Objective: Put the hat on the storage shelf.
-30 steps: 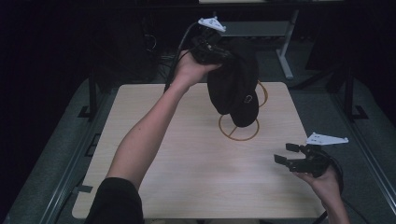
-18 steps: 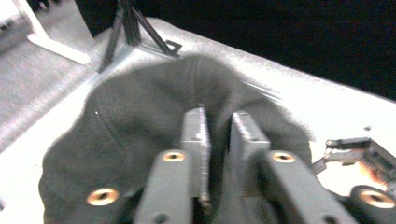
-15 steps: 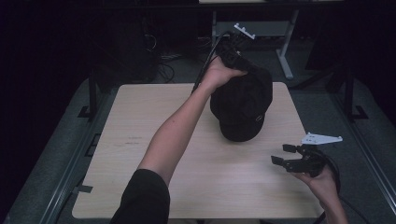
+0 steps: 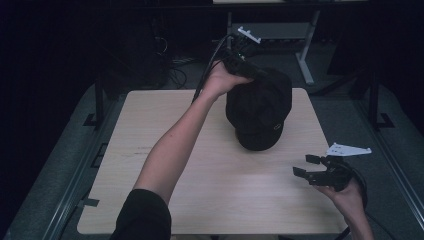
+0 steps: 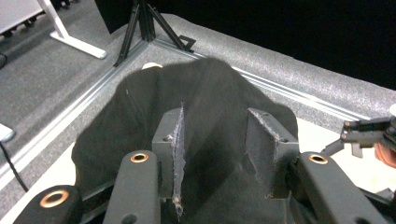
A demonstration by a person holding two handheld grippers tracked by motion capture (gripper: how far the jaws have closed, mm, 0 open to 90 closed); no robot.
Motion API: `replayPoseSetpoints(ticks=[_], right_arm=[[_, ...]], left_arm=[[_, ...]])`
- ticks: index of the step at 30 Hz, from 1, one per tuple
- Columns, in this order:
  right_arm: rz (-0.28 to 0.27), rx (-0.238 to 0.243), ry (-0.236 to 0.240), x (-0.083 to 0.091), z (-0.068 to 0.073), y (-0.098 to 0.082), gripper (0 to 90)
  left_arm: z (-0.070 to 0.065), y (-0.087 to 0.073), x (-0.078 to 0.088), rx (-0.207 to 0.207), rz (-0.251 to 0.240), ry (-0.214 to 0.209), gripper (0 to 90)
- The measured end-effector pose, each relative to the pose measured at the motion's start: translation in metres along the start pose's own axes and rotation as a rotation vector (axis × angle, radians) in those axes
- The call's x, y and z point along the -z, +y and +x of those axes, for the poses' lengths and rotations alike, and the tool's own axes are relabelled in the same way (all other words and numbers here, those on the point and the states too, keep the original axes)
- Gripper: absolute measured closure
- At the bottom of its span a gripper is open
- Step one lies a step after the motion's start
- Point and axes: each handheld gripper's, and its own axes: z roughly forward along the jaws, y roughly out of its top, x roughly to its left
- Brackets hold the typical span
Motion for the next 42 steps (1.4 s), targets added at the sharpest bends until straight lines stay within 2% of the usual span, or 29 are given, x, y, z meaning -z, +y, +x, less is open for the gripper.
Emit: replayPoseSetpoints(ticks=[8, 15, 21, 26, 31, 34, 36, 42], right_arm=[[-0.012, 0.022, -0.025, -0.003, 0.006, 0.001, 18.9], [0.007, 0.026, -0.028, -0.008, 0.008, 0.000, 18.2], [0.010, 0.036, -0.031, -0.013, 0.012, 0.001, 17.9], [0.019, 0.036, -0.029, -0.015, 0.013, 0.002, 17.5], [0.023, 0.043, -0.025, -0.018, 0.015, 0.002, 16.9], [0.025, 0.042, -0.024, -0.019, 0.015, 0.002, 16.9], [0.026, 0.044, -0.028, -0.019, 0.015, 0.001, 16.9], [0.037, 0.044, -0.031, -0.021, 0.015, 0.000, 17.0]], left_arm=[[-0.001, -0.021, 0.020, 0.021, -0.030, 0.017, 49.9], [0.000, -0.038, 0.032, 0.035, -0.029, 0.023, 46.6], [0.000, -0.052, 0.042, 0.053, -0.033, 0.024, 38.8], [-0.003, -0.064, 0.051, 0.055, -0.031, 0.020, 37.5], [-0.003, -0.076, 0.062, 0.059, -0.038, 0.039, 36.0], [-0.005, -0.081, 0.065, 0.067, -0.037, 0.041, 35.7], [-0.009, -0.089, 0.068, 0.070, -0.054, 0.043, 35.0], [-0.015, -0.104, 0.070, 0.065, -0.049, 0.043, 32.3]])
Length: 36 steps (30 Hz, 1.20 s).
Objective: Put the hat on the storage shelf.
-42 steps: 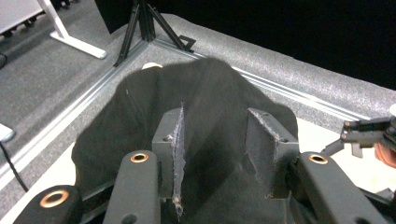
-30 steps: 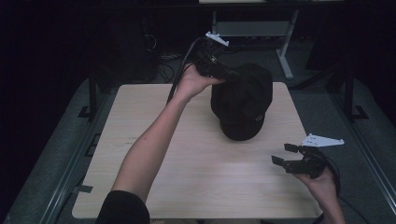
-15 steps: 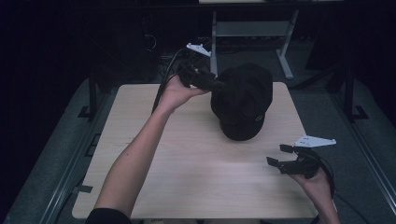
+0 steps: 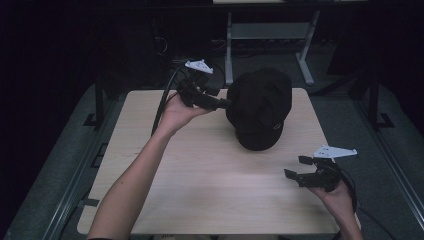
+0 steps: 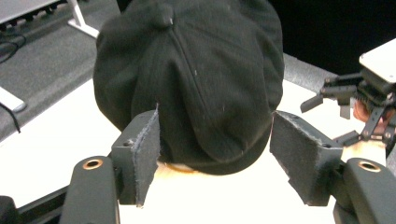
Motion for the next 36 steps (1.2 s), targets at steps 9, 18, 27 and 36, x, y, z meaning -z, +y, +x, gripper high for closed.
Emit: replayPoseSetpoints(ticks=[9, 18, 27, 36], right_arm=[[-0.001, -0.012, -0.003, 0.000, 0.000, 0.000, 16.9], [0.016, -0.026, -0.004, -0.003, 0.001, -0.001, 17.1], [0.012, -0.021, -0.010, -0.002, 0.004, -0.001, 17.2], [0.005, -0.014, -0.009, -0.001, 0.007, -0.001, 17.2]], left_arm=[[-0.003, -0.023, 0.007, 0.004, 0.005, 0.008, 28.0], [-0.004, -0.043, 0.018, 0.033, -0.015, 0.015, 26.1], [-0.009, -0.059, 0.027, 0.043, -0.024, 0.016, 25.3], [-0.018, -0.075, 0.035, 0.040, -0.034, 0.011, 24.4]])
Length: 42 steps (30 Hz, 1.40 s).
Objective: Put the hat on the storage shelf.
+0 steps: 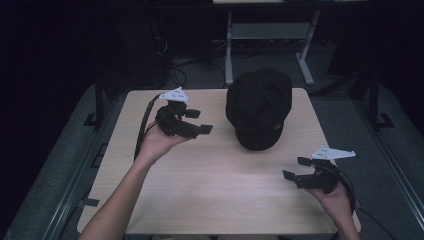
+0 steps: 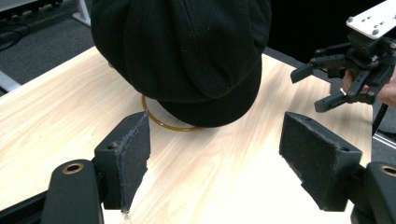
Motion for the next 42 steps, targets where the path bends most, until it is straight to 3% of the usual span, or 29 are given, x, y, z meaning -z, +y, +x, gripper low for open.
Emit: replayPoseSetpoints(ticks=[14, 21, 42], right_arm=[[0.017, -0.001, -0.012, -0.003, 0.000, -0.002, 17.1], [0.029, 0.014, -0.010, -0.006, 0.002, -0.002, 17.1], [0.054, 0.021, -0.007, -0.009, 0.005, -0.004, 17.1]], left_arm=[[-0.002, -0.026, 0.007, 0.015, 0.000, -0.007, 24.0], [-0.005, -0.038, 0.009, 0.000, 0.018, 0.009, 23.9], [-0.004, -0.083, 0.020, 0.033, 0.016, 0.015, 22.4]])
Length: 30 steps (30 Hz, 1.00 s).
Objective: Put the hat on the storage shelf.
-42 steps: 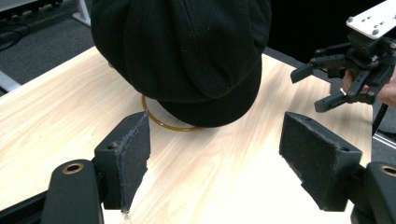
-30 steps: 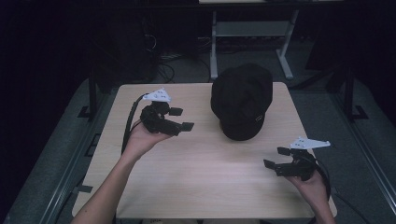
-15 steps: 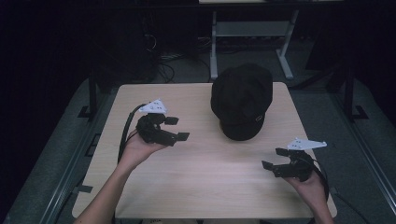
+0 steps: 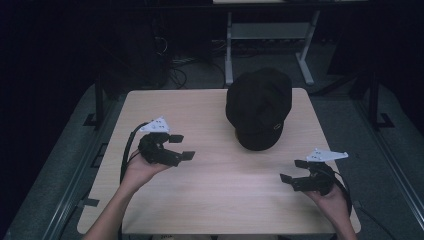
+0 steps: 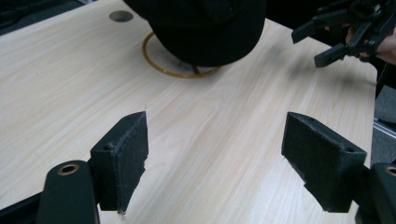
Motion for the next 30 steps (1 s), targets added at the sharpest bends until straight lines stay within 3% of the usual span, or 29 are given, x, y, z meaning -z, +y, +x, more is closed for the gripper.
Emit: replayPoseSetpoints(ticks=[20, 30], right_arm=[[0.018, 0.023, 0.004, -0.003, 0.005, 0.000, 17.3], [0.022, 0.026, 0.009, -0.004, 0.006, -0.001, 17.4]], left_arm=[[0.000, -0.039, 0.013, 0.031, -0.004, 0.031, 22.1], [-0.003, -0.058, 0.014, 0.017, 0.013, 0.065, 22.0]])
